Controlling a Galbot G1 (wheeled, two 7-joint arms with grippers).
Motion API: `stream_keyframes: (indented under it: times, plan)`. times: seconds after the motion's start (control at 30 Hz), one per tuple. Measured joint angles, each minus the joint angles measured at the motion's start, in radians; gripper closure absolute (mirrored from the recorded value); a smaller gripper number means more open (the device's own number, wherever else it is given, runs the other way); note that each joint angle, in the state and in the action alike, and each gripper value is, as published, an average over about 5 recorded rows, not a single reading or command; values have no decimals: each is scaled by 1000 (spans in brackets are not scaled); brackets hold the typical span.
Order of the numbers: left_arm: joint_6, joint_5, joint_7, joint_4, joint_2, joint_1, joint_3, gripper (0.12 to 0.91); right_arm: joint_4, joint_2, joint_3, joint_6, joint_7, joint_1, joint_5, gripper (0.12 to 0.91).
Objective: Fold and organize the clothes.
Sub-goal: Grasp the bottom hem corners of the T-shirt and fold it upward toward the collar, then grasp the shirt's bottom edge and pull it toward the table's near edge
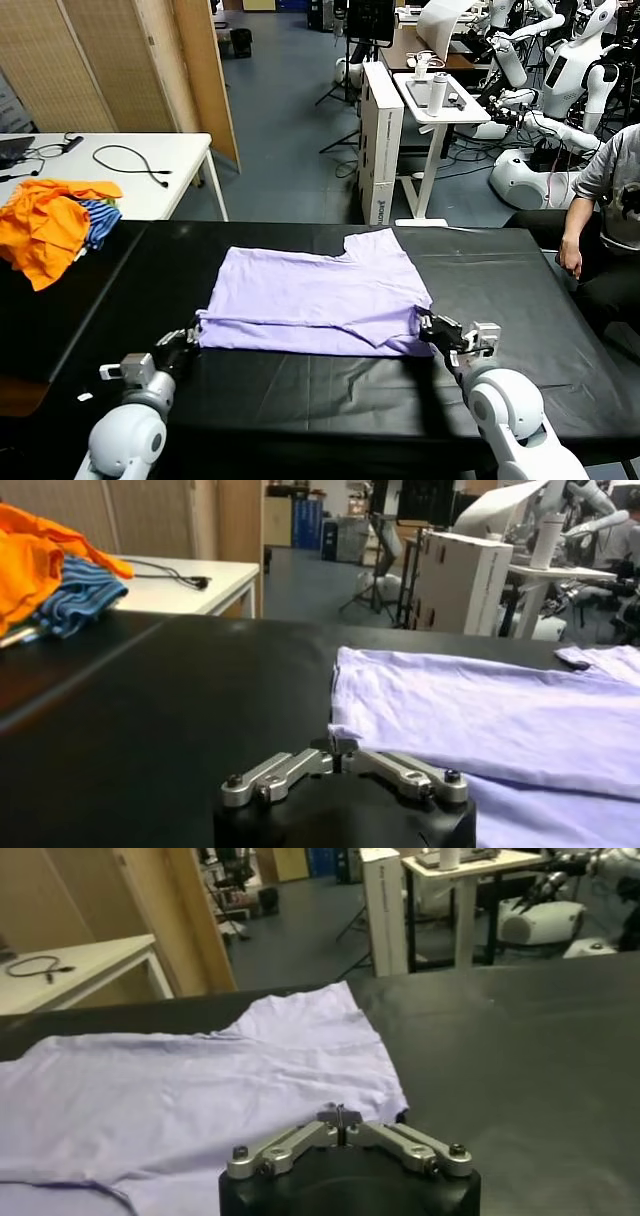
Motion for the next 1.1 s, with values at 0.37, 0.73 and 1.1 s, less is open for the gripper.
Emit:
stream_keyframes:
  times: [0.37, 0.73, 1.1]
  plan:
    - [8, 14, -3, -18, -28, 62, -4, 124, 88, -43, 28, 7, -39, -138, -59, 118]
    - [8, 14, -2, -16, -30, 74, -10, 139, 101, -43, 11, 10, -50, -182, -85, 336]
    - [7, 12, -2, -13, -30, 76, -9, 622, 98, -44, 16, 16, -48, -189, -84, 881]
